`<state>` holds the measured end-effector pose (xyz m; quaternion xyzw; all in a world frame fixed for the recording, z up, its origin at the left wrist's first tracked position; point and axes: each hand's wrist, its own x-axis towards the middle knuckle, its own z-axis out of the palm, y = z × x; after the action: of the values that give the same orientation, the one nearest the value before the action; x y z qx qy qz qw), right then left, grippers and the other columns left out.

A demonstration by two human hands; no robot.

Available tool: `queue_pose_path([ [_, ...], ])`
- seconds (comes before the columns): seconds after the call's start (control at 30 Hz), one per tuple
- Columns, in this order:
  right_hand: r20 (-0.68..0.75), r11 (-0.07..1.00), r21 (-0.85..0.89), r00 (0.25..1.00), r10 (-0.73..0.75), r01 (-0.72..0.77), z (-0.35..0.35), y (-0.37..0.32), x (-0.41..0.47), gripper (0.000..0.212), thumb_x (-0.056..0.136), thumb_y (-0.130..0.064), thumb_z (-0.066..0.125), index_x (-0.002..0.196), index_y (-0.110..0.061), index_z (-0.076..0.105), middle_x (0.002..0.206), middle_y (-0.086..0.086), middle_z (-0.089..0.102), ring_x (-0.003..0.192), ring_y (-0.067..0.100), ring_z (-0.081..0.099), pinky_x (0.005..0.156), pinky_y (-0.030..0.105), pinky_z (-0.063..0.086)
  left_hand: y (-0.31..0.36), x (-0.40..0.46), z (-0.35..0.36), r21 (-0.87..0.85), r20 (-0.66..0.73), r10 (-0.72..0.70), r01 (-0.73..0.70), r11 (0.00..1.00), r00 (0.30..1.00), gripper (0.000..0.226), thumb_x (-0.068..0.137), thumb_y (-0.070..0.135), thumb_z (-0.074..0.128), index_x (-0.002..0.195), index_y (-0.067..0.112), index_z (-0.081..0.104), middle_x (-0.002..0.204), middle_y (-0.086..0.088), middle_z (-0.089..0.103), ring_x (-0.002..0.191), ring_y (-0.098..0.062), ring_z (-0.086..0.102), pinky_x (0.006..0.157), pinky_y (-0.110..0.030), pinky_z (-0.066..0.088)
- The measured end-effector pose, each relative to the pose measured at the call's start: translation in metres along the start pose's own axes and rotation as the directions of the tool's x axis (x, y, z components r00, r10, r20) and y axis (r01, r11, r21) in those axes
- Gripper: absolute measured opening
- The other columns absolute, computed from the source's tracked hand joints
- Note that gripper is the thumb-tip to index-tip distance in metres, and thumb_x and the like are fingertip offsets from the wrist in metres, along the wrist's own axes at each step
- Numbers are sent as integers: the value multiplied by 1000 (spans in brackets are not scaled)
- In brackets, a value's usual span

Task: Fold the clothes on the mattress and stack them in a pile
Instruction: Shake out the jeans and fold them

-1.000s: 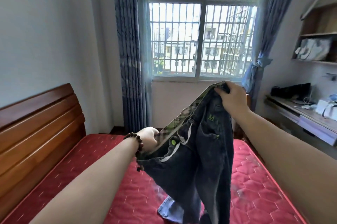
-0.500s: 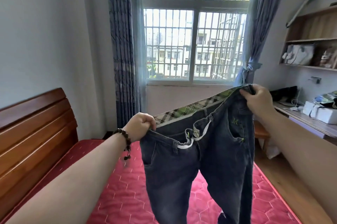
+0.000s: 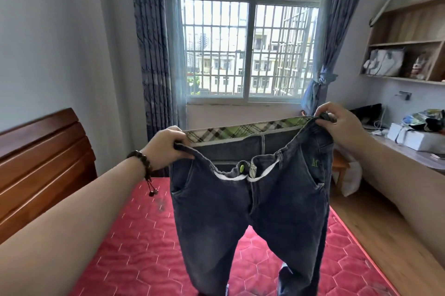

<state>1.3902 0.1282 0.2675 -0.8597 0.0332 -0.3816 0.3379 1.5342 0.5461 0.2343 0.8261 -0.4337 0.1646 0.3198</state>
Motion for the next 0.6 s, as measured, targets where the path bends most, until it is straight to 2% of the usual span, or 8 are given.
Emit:
queue_pose_path([
  [0.1, 56, 996, 90, 998, 18, -23, -11, -1, -3, 25, 84, -7, 70, 85, -31, 64, 75, -13, 69, 68, 0, 62, 64, 14, 49, 2, 5, -13, -23, -17, -6, 5, 1000, 1000, 26, 66, 13, 87, 64, 1, 64, 70, -13, 56, 67, -20, 52, 66, -29, 44],
  [0.2, 114, 937, 333, 991, 69, -103, -21, -3, -11, 22, 86, -1, 66, 83, -23, 67, 74, -4, 70, 67, 9, 65, 60, 20, 52, 1, 9, -26, -83, -31, -46, 43, 996, 998, 24, 67, 12, 86, 65, 3, 63, 63, -2, 56, 58, -2, 47, 56, -13, 40],
  [0.3, 199, 872, 454, 975, 100, -182, -25, -3, -18, 28, 87, 4, 60, 78, -22, 68, 73, -2, 69, 64, 8, 64, 55, 21, 53, -5, 12, -37, -104, -18, -88, 86, 991, 996, 23, 66, 9, 86, 62, 14, 63, 57, 4, 53, 54, -1, 44, 55, -12, 37],
  [0.4, 259, 890, 395, 957, 131, -229, -26, 1, -20, 28, 88, 2, 60, 81, -22, 72, 79, -2, 71, 72, 8, 66, 60, 23, 55, -10, 14, -43, -106, -2, -108, 107, 989, 994, 24, 67, 10, 85, 61, 21, 65, 58, 1, 54, 54, -3, 43, 56, -15, 38],
  [0.53, 343, 993, 34, 935, 92, -111, -31, 6, -16, 21, 84, -5, 70, 83, -25, 74, 80, -5, 70, 76, 10, 62, 73, 31, 51, -11, 15, -45, -108, 6, -106, 106, 988, 994, 21, 72, 12, 82, 64, 25, 68, 60, 2, 58, 56, -3, 47, 58, -11, 40],
  [0.6, 387, 994, -44, 915, 112, -104, -33, 7, -16, 19, 80, -7, 75, 80, -26, 72, 79, 0, 68, 76, 14, 61, 74, 33, 52, -13, 14, -44, -113, 5, -113, 113, 987, 994, 15, 74, 11, 81, 67, 19, 69, 62, 0, 59, 59, -5, 49, 62, -16, 42],
])
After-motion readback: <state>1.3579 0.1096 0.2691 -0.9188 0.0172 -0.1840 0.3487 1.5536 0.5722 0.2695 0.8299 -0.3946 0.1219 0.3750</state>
